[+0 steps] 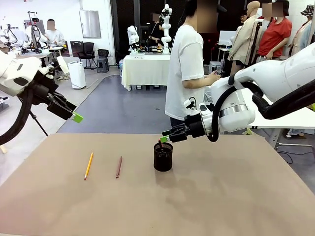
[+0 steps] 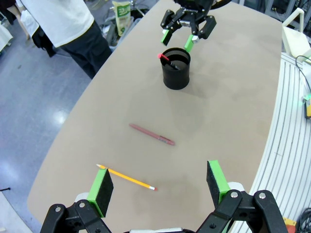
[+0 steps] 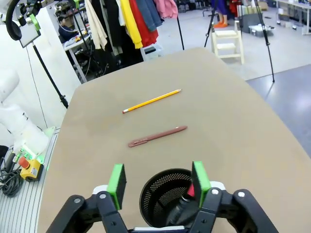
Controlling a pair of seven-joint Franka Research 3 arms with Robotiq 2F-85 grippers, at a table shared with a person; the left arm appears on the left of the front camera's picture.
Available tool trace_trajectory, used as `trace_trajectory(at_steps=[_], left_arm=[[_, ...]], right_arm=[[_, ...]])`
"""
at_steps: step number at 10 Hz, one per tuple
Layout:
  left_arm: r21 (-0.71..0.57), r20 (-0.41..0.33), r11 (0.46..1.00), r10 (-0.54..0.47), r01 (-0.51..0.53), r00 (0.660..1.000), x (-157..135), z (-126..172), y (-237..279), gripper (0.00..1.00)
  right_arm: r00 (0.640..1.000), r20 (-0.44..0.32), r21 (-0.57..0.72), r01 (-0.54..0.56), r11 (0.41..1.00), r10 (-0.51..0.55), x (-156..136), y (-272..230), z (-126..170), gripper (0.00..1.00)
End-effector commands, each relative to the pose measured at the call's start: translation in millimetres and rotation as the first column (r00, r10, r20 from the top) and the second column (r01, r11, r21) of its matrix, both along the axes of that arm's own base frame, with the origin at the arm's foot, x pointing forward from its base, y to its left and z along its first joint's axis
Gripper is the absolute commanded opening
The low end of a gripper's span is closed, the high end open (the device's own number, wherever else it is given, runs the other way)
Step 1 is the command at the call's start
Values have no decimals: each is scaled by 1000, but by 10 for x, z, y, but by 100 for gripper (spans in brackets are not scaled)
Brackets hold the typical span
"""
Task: Place the pens into the pen holder.
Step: Pick up a writing instrument from the table and place it into the Pen holder.
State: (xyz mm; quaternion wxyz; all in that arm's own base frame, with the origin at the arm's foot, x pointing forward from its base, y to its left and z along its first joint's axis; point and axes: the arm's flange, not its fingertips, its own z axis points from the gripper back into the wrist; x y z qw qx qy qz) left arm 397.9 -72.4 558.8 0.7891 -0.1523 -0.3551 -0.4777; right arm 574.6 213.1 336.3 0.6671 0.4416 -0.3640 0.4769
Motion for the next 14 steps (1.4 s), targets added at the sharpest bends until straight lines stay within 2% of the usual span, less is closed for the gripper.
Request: trace_trajectory(at_steps=[1, 7, 8, 12, 14], left_arm=[[-11, -2, 1000, 0, 0, 1000, -3, 7, 3, 100], [-11, -2, 1000, 0, 0, 1000, -3, 7, 3, 100], [-11, -2, 1000, 0, 0, 1000, -3, 7, 3, 100], [-11, -2, 1000, 0, 0, 1000, -3, 7, 3, 100], [-11, -2, 1000, 0, 0, 1000, -3, 7, 3, 100]], right_arm=[[1000, 3, -28, -8, 1000, 8, 5, -56, 124, 100], [1000, 8, -67, -29, 997, 29, -3, -206, 411, 100], [998, -19, -81, -54, 995, 53, -63, -244, 531, 100], [989, 18, -242, -139, 960, 148, -135, -647, 1120, 100], [981, 4, -301, -185, 935, 195, -179, -926, 1483, 100]])
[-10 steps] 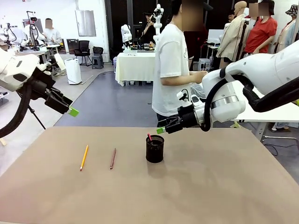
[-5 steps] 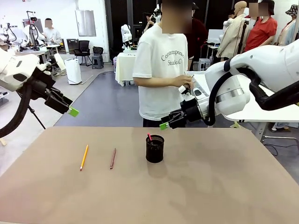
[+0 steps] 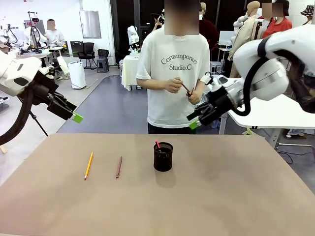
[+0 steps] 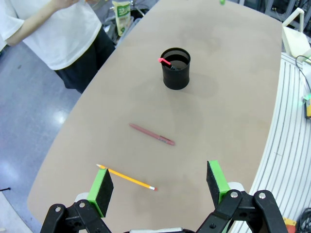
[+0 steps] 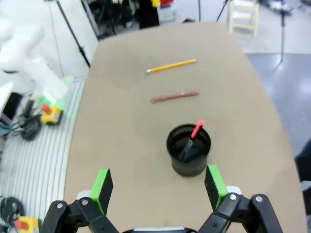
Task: Place the pens into the pen holder.
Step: Pick up a writing instrument from the table and place it into the Pen holder.
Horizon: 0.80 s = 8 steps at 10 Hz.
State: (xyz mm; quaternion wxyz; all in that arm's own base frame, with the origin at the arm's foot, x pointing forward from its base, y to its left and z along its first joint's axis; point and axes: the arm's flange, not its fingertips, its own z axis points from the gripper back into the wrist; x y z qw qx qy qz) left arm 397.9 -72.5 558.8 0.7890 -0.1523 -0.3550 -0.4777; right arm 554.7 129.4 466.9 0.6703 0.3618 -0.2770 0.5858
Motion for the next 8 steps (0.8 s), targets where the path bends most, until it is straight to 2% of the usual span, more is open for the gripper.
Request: trace_trajectory(at_steps=[1, 4, 6, 8], left_arm=[[-12, -2, 1000, 0, -1, 1000, -3, 7, 4, 100], [-12, -2, 1000, 0, -1, 1000, -3, 7, 4, 100], [-12, -2, 1000, 0, -1, 1000, -3, 7, 4, 100], [-12, -2, 1000, 0, -1, 1000, -3, 7, 4, 100]], right_arm=[[1000, 2, -72, -24, 997, 24, 31, -245, 309, 100], [999, 26, -170, -33, 985, 38, 44, -690, 566, 100], [997, 80, -210, -6, 978, 23, -5, -966, 725, 100], [995, 90, -234, 61, 970, -40, -53, -1250, 918, 100]])
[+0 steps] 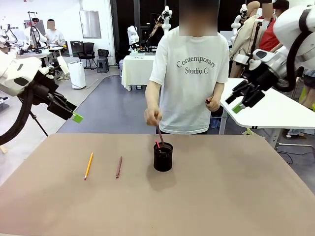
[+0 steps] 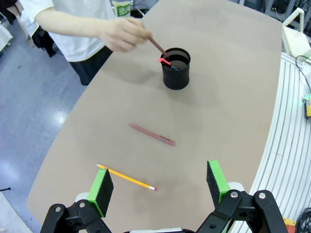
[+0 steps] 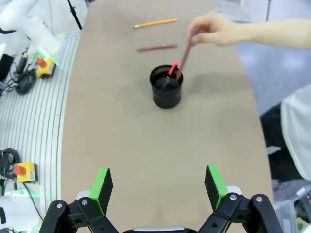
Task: Place the pens into the pen holder.
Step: Pick up a writing instrument from the table and place it into the Pen holder.
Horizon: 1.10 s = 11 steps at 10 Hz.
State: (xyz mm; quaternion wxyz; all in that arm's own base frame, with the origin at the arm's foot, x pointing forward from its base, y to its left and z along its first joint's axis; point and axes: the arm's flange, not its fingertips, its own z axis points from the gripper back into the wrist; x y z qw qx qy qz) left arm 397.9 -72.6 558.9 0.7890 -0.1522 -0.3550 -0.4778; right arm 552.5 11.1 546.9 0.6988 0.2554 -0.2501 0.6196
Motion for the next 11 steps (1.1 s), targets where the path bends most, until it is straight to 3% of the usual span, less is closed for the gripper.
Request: trace_trajectory(at_steps=[1, 5, 8, 9, 11], left_arm=[[-12, -2, 1000, 1, -1, 1000, -3, 5, 5, 100], [-12, -2, 1000, 1, -1, 1000, -3, 5, 5, 100], [-12, -2, 1000, 1, -1, 1000, -3, 5, 5, 100], [-12, -2, 1000, 1, -1, 1000, -3, 5, 5, 100], [-12, -2, 1000, 1, -1, 1000, -3, 5, 5, 100]], right_arm=[[998, 12, -30, 60, 998, -59, -69, -192, 194, 100], [981, 80, 17, 174, 985, -175, -90, -471, 299, 100], [982, 82, 91, 163, 982, -171, -44, -463, 63, 100], [985, 76, 18, 154, 988, -155, -46, -542, 227, 100], [985, 76, 18, 154, 988, -155, -46, -542, 227, 100]])
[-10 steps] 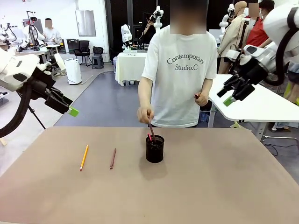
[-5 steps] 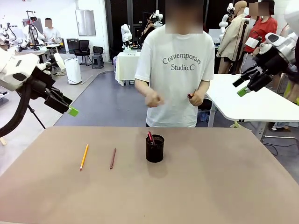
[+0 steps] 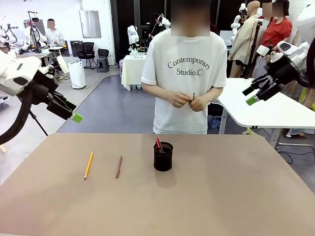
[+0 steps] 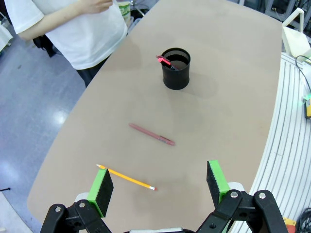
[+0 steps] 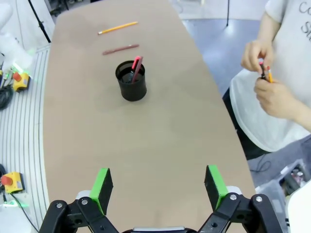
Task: Place the pens into the pen holder.
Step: Pick up a writing instrument from the table and place it into the Pen holder.
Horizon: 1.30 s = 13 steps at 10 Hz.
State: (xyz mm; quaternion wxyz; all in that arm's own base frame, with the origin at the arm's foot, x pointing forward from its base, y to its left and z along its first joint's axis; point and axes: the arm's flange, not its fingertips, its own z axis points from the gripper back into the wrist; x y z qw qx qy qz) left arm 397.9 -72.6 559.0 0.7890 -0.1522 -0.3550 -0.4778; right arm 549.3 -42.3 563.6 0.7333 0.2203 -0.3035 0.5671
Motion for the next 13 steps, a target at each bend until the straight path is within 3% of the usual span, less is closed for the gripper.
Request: trace_trajectory(at_steps=[1, 13], left_arm=[[-12, -3, 1000, 1, -1, 1000, -3, 5, 5, 100], [0, 0, 1000, 0, 0, 1000, 0, 0, 0, 100]], right_arm=[[1000, 3, -14, -6, 1000, 6, -15, -7, 59, 100], [1000, 3, -14, -6, 1000, 6, -15, -7, 59, 100]])
